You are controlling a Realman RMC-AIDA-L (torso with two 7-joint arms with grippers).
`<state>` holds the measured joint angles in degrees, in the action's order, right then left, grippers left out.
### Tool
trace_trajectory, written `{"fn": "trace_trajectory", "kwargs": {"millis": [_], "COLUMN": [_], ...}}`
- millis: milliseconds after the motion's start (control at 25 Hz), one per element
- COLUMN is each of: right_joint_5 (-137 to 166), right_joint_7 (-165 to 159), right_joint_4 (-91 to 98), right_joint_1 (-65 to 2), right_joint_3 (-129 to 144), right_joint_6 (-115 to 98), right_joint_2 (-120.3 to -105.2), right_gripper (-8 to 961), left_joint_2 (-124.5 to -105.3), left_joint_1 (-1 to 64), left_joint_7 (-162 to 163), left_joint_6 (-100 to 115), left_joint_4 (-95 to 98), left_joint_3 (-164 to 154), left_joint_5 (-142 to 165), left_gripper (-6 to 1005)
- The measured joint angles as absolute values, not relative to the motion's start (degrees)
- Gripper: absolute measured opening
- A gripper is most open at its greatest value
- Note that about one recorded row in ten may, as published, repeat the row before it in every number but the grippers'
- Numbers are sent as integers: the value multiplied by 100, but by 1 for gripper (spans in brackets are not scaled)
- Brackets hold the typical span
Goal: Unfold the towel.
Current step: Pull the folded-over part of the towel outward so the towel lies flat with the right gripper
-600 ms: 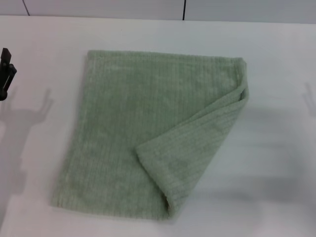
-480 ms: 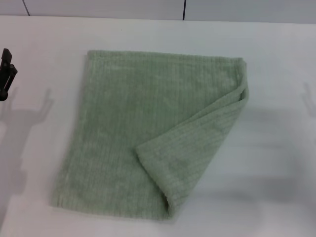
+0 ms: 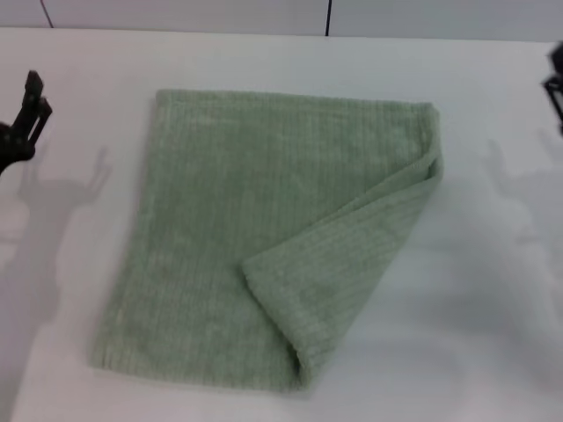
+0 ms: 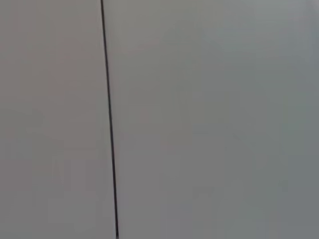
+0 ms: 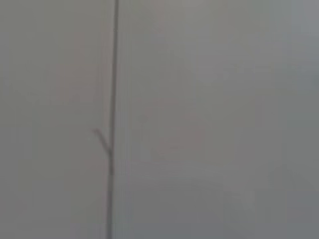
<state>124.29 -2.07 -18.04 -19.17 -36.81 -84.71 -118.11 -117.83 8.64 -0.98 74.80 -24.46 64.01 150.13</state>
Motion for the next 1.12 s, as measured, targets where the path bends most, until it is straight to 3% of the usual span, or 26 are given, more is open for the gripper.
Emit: {"fn": "trace_trajectory", "kwargs": {"millis": [120, 240, 320, 400, 560, 600, 640, 760, 800, 840, 880, 1000, 1080, 1120], "right_joint_5": [12628, 13048, 13297, 13745, 14234, 14454, 14454, 14759, 14827, 14827, 14827, 14749, 14407, 14109], "right_joint_7": [-425, -593, -594, -625, -675, -665, -665, -456, -159, -159, 62, 1042, 1568, 1702], "right_joint_4": [-2430, -3297, -3938, -4880, -5974, -6844, -6844, -7949, -8503, -8503, -8729, -9112, -9245, -9265], "right_joint_1": [-2003, -2046, -2076, -2057, -1970, -1862, -1862, -1799, -1826, -1826, -1866, -1990, -2036, -2113], "right_joint_3": [-3636, -3700, -3794, -4132, -4757, -5314, -5314, -6078, -6662, -6662, -7006, -8189, -8634, -8736], "right_joint_6": [-7886, -6941, -6164, -4886, -2932, -1363, -1363, 816, 2336, 2336, 3172, 5149, 5922, 6176], "right_joint_2": [-11549, -11154, -10908, -10656, -10530, -10522, -10522, -10658, -10880, -10880, -11046, -11714, -11910, -11905], "right_gripper": [771, 771, 771, 771, 770, 770, 770, 770, 770, 769, 769, 769, 769, 769], "left_joint_2": [-11534, -11243, -11209, -11139, -11152, -11200, -11266, -11362, -11492, -11632, -11787, -11820, -11807, -11807], "left_joint_1": [495, 168, 111, -246, -303, -142, 36, 229, 407, 519, 655, 838, 979, 979], "left_joint_7": [-146, -162, -147, -52, -65, -77, -99, -188, -388, -589, -830, -904, -899, -899], "left_joint_6": [6262, 4495, 4172, 2071, 210, -1352, -2440, -3326, -4152, -4624, -5135, -5593, -5841, -5841], "left_joint_4": [-3756, -5263, -5524, -7157, -8138, -8723, -9049, -9286, -9477, -9605, -9733, -9787, -9769, -9769], "left_joint_3": [6451, 6618, 6669, 7036, 7347, 7650, 7898, 8142, 8381, 8543, 8741, 8848, 8915, 8915], "left_joint_5": [15123, 15707, 15825, 16235, 16256, 16235, 16217, 16210, 16210, 16202, 16190, 16051, 15897, 15897], "left_gripper": [776, 762, 716, 670, 579, 556, 533, 426, 384, 342, 300, 202, 137, 105]}}
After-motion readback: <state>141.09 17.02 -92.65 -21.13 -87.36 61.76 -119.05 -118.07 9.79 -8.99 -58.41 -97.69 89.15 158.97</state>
